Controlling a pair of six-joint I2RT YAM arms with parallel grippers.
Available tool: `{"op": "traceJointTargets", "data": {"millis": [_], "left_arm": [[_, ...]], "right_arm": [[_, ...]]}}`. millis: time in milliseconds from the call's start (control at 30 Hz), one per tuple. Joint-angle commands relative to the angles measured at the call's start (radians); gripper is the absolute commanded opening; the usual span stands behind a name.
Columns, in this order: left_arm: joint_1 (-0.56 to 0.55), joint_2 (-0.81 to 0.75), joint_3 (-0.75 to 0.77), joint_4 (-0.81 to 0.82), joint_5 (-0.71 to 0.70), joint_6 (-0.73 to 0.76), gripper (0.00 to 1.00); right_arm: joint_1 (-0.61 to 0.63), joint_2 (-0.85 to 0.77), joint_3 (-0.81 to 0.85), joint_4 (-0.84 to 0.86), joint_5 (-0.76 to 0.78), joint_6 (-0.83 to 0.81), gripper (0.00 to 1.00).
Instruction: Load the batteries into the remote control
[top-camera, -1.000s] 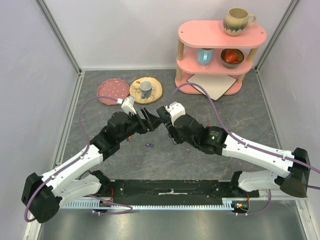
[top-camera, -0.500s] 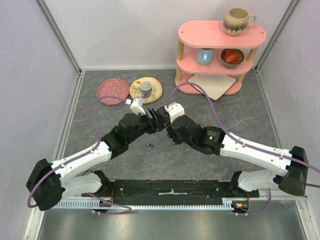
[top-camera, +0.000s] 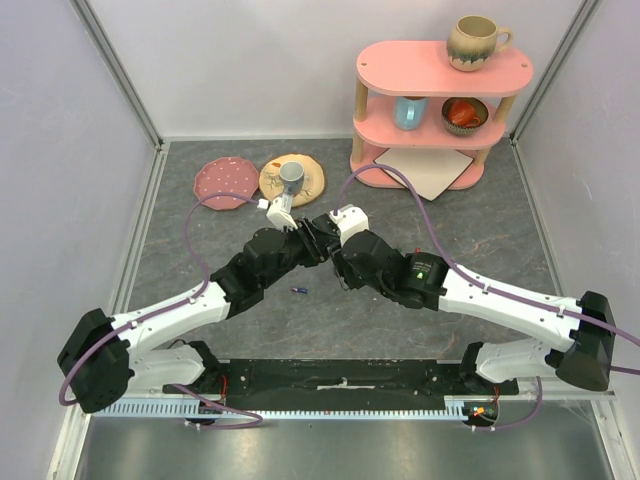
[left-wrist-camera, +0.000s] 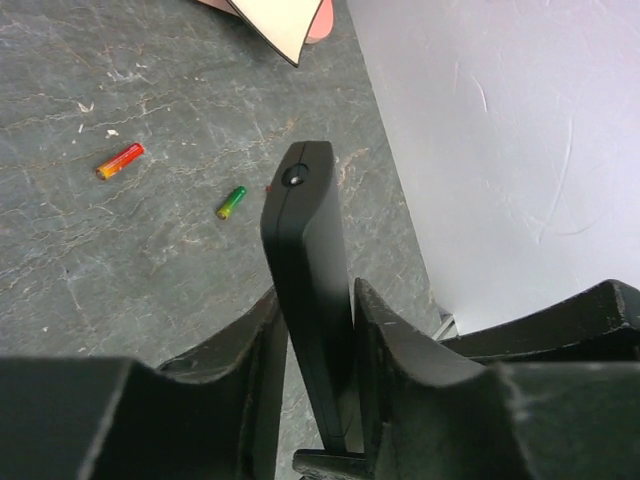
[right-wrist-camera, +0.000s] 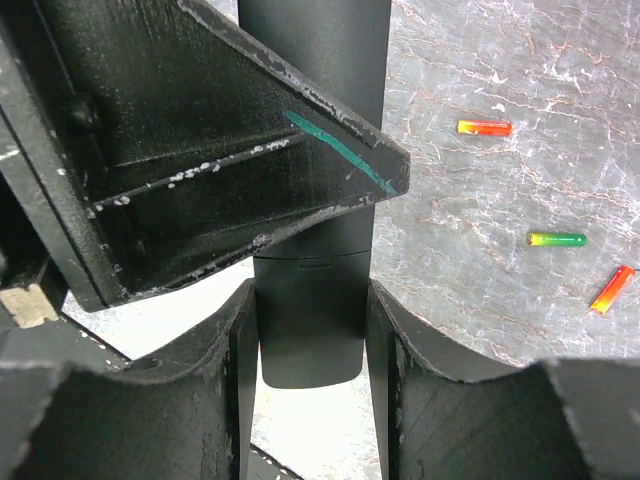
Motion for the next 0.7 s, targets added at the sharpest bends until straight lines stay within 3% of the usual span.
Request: {"op": "traceJointTargets", "data": {"millis": [0, 200, 233, 267, 367, 467, 667], "left_arm": [[0.001, 0.007, 0.014, 0.061, -0.027, -0.017, 0.33], [0.001, 0.012, -0.006, 0.09, -0.01, -0.025, 0.1], [0.001, 0.009, -0.009, 0.091, -0.011, -0.025, 0.06], [0.001, 0.01, -0.012, 0.091, -0.013, -0.025, 0.02], [0.001, 0.002, -0.029, 0.104, -0.028, -0.031, 0.02], [0.001, -0.01, -0.044, 0.113, -0.059, -0.031, 0.02], [0.002, -0.071, -0.095, 0.185, -0.122, -0.001, 0.02]], "right_arm": [[0.009, -0.012, 0.037, 0.034, 0.007, 0.017, 0.34], [0.01, -0.029, 0.03, 0.032, 0.011, 0.023, 0.38], [0.01, -0.032, 0.027, 0.034, 0.013, 0.025, 0.42], [0.01, -0.038, 0.03, 0.028, 0.016, 0.03, 0.57], [0.009, -0.052, 0.049, 0.002, 0.018, 0.043, 0.79], [0.01, -0.076, 0.072, -0.041, 0.007, 0.05, 0.9], [0.009, -0.199, 0.032, -0.087, 0.059, 0.092, 0.94]]}}
